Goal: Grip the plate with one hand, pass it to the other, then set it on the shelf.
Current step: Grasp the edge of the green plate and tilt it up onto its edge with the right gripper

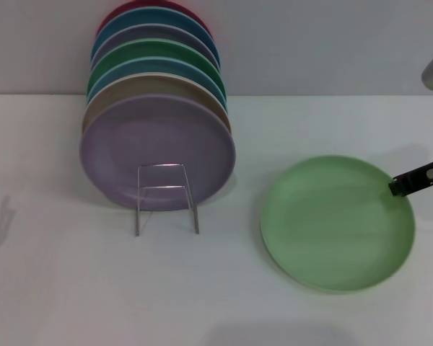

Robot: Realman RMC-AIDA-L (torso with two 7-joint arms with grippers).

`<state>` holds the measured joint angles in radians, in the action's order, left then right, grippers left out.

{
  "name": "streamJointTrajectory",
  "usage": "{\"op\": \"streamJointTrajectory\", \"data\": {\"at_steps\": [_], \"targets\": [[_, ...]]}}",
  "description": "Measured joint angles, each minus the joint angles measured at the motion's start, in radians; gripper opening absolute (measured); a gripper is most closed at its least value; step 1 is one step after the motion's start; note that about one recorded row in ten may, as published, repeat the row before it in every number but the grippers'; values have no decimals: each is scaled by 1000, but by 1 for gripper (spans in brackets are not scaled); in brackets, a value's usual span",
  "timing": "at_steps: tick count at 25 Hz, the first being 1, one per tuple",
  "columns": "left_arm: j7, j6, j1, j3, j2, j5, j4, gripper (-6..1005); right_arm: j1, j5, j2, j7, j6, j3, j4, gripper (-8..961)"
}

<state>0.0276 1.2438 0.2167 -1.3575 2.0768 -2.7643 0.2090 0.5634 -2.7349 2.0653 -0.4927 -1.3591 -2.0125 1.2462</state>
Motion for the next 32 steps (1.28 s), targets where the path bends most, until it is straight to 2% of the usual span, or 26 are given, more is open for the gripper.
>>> {"op": "streamJointTrajectory", "data": {"at_steps": [8,15,17,25,26,27,28,32], "targets": [[1,3,5,-2,0,0,2,786,-23,11,9,-24,1,5,62,16],[1,5,7,-5,-1,0,9,786,-83,102,10,-52,0,15,196,16],[2,9,7,-5,-1,0,10,786,-127,164,10,-72,4,14,258,16],[2,27,-6,-3,-3,0,45,785,-235,263,13,-153,21,15,360,15],[1,48,-14,5,-4,-6,63,785,-259,288,14,-176,35,16,373,16],[0,57,-14,9,-4,-8,67,785,-314,353,15,-239,79,16,391,16],[-3,69,-15,18,-5,-9,71,785,-314,353,15,-239,79,16,391,16],[-7,78,-16,34,-7,-9,80,785,-422,549,17,-439,218,7,358,17]]}}
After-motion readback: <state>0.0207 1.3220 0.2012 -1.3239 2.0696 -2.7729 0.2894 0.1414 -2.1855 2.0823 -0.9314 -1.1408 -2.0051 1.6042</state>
